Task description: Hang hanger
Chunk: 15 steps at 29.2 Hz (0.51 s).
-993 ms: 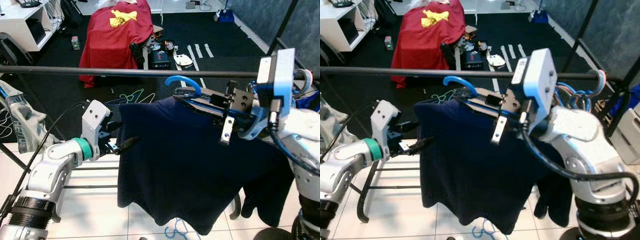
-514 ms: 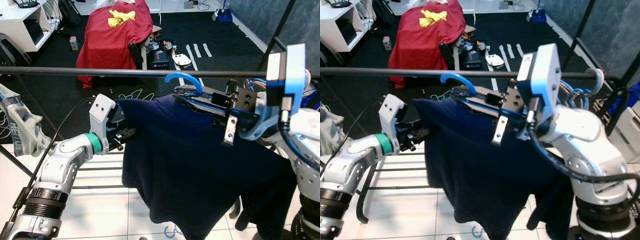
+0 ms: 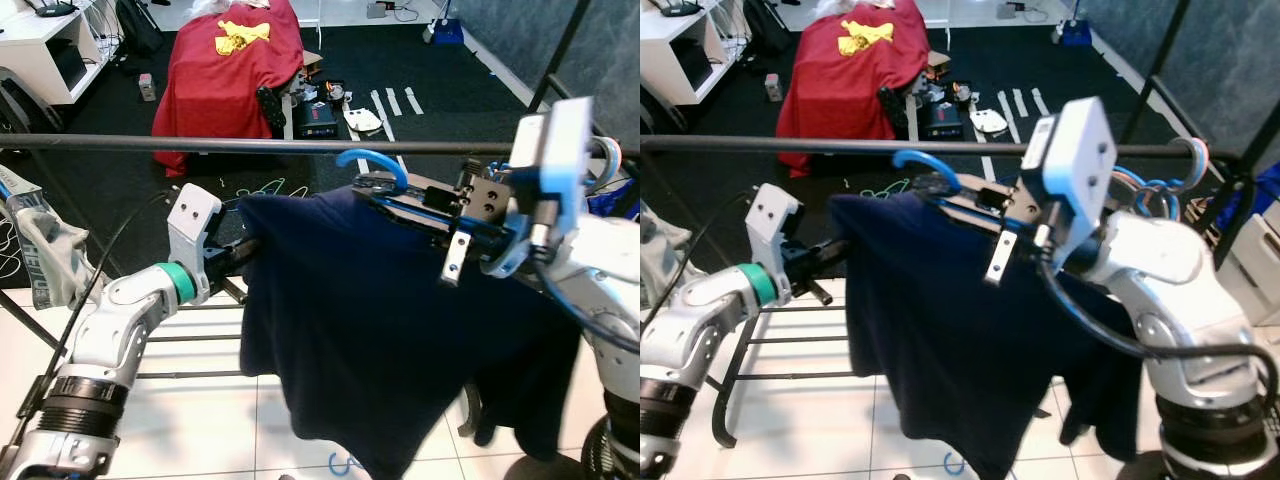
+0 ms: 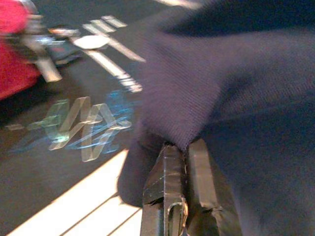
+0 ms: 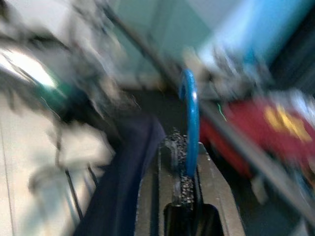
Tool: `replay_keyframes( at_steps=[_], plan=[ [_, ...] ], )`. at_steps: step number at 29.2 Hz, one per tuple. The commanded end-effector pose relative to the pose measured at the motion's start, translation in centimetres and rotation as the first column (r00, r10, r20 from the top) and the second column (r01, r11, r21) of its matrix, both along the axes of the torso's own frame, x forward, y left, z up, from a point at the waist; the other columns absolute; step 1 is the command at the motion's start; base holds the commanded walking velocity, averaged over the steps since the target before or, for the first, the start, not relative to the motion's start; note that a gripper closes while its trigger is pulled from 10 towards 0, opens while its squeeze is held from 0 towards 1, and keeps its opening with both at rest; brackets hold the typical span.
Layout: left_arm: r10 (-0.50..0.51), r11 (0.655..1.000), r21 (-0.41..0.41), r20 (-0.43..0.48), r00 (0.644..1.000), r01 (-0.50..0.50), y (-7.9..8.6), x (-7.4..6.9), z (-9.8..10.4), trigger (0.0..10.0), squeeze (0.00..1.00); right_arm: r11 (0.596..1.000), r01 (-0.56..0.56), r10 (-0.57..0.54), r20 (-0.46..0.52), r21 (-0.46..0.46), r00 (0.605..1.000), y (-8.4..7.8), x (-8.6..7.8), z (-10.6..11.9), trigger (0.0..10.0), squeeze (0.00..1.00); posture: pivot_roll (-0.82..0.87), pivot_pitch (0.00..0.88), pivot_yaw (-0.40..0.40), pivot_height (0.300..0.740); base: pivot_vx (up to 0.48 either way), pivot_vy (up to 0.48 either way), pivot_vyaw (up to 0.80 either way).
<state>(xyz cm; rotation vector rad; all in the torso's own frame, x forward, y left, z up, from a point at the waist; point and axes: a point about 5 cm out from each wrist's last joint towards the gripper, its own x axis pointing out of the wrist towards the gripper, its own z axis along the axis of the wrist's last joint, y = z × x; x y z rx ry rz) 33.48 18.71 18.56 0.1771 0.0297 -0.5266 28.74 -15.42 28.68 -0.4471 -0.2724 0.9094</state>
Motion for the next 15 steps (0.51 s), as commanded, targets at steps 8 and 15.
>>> replay_keyframes(
  at_steps=[8,15],
  plan=[
    [0.282,0.946,0.127,0.136,0.950,-0.299,4.3,-0.9,0.7,0.0,0.00,0.977,0.212,-0.211,-0.084,0.010,0.974,-1.8,1.5,-2.9,10.0,0.00,-0.03,0.048,0.135,0.740,0.000,0.000,0.00],
    [0.368,0.910,0.120,0.209,0.906,-0.397,4.6,-0.8,1.1,0.0,0.00,0.956,0.293,-0.287,-0.114,0.033,0.951,-2.6,2.0,-3.8,10.0,0.00,-0.04,0.048,0.135,0.740,0.000,0.000,0.00]
  ],
)
